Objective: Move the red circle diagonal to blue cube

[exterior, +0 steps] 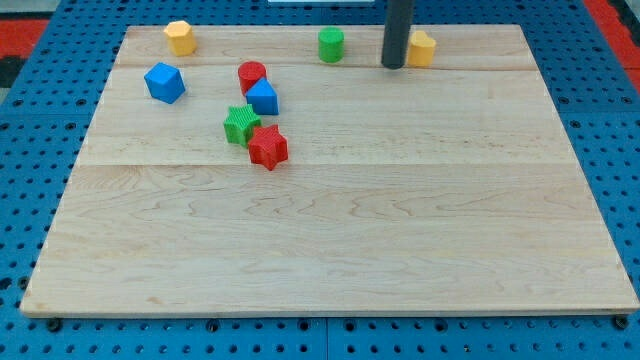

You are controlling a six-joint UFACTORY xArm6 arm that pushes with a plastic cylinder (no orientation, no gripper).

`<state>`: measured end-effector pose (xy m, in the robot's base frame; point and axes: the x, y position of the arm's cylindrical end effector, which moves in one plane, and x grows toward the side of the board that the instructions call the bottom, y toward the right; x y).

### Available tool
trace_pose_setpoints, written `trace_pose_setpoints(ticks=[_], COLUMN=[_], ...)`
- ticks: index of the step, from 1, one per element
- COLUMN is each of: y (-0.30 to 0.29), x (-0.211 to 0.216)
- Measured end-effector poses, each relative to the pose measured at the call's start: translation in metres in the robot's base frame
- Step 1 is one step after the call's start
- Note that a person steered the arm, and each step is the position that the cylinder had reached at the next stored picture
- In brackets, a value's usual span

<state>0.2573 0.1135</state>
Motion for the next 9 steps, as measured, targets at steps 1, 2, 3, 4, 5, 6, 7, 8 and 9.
trace_pose_setpoints(ticks=[1,2,3,4,5,6,7,8,9], y=[0.012,0.001,0.001,0.000,-0.054,-0.120,-0.121,-0.121,-0.130], x=[0.014,0.028,0.028,0.028,0.025,0.021,0.020,0.020,0.020])
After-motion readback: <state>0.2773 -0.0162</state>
